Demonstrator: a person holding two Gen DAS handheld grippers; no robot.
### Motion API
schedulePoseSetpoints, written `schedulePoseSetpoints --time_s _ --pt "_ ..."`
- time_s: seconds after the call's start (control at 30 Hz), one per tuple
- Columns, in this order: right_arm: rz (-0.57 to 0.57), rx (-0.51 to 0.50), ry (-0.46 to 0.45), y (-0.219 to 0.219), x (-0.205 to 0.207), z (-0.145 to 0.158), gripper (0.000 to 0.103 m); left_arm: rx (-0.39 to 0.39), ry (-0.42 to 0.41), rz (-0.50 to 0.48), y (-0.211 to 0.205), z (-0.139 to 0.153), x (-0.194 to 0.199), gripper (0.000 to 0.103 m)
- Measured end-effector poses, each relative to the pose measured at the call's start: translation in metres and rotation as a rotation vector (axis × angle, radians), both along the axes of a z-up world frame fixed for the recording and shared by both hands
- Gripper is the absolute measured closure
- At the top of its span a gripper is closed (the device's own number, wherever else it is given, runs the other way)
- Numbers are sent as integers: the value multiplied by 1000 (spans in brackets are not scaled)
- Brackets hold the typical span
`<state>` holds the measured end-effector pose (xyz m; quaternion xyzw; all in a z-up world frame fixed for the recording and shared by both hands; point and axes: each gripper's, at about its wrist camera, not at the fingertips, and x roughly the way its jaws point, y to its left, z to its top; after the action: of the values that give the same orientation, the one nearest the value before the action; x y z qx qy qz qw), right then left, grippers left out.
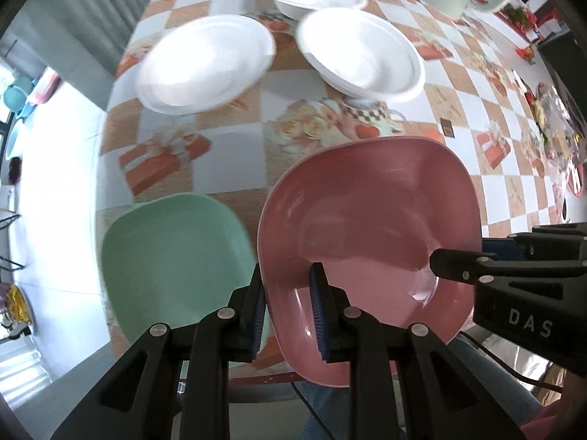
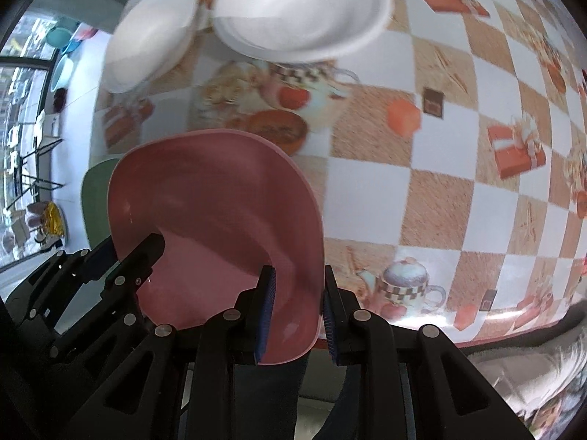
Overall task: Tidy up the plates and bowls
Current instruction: 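Carry the pink plate with both tools toward the green plate stack, then lower the pink plate onto the green plate and open both tools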
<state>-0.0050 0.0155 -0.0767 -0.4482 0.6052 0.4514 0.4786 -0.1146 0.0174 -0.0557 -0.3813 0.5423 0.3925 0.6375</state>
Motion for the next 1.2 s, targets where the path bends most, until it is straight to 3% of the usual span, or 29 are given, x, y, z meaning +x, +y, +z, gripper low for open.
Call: schedulePoseSetpoints --time_s 0.4,0.67,0.93,1.0,1.13,1.17,1.2 --pt "159 31 37 20 -74 11 76 41 23 141 9 16 -83 78" --pt "227 -12 91 28 -113 -8 76 33 75 219 14 10 -127 78" --pt "212 -50 111 31 -121 -30 76 33 82 230 17 -1 -139 78" --pt "203 -46 121 33 -119 -32 76 40 79 225 17 -2 -138 69" --pt "192 -37 119 36 -113 -29 74 71 89 208 15 0 -132 36" --pt "183 -33 115 36 -109 -28 72 83 95 204 15 1 -131 35" --pt "172 -28 105 36 -104 -27 62 90 100 204 15 2 -130 33"
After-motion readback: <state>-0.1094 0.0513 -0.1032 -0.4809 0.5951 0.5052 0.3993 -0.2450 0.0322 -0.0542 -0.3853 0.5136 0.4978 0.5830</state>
